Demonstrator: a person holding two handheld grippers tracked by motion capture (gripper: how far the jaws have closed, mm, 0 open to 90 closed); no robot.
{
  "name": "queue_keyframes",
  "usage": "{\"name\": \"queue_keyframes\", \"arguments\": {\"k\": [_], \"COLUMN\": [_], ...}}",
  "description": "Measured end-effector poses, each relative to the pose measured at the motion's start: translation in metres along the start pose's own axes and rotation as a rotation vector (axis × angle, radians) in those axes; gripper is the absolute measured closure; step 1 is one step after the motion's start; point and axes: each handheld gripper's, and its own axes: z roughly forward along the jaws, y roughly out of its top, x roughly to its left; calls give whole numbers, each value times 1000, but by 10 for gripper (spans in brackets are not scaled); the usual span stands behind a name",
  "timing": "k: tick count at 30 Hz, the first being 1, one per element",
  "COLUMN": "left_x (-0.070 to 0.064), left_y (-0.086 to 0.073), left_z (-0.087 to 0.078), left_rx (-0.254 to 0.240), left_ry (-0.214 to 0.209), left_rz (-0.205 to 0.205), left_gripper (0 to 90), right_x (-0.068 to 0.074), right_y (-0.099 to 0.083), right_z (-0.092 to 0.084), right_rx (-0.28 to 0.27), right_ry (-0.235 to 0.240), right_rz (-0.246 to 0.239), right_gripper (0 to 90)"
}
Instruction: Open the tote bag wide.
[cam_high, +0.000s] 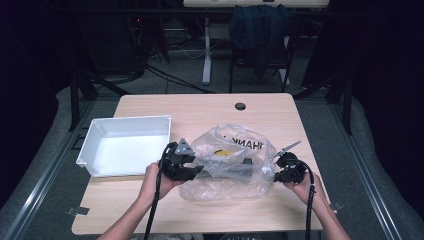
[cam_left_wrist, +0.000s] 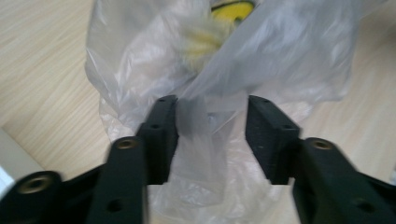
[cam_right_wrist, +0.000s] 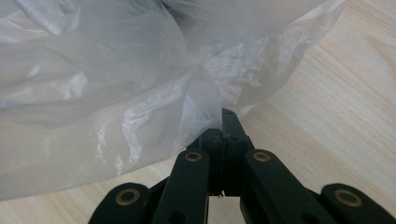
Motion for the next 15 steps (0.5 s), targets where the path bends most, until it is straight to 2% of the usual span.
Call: {"name": "queue_keyframes", "arguments": {"k": [2, 3, 4, 5, 6, 9, 10, 12, 15], "left_x": [4, 6, 8, 9, 10, 11, 12, 13, 15], "left_y": [-6, -8, -12, -14, -16, -19, -20, -22, -26], "left_z": [11, 17, 22, 26, 29, 34, 34, 34, 35], "left_rx": [27, 51, 65, 87, 96, 115, 116, 127, 138], "left_ry": [9, 5, -1, 5, 6, 12, 13, 17, 15], "left_rz": [1, -5, -11, -5, -3, -3, -8, -7, -20], "left_gripper": [846, 891, 900, 900, 900, 900, 900, 900, 900], "right_x": [1, 1, 1, 3, 1, 2, 4, 3, 3], "right_y": [0, 0, 0, -1, 1, 2, 0, 2, 2], "right_z": [2, 3, 3, 5, 4, 7, 10, 7, 6], "right_rx": [4, -2, -3, -32, -4, 0, -43, -2, -5], "right_ry": [-31, -52, -58, -63, -53, -57, -58, -59, -37], "right_rz": [-2, 1, -4, 12, -9, -13, 21, -14, -18], "right_gripper": [900, 900, 900, 900, 900, 900, 900, 900, 891]}}
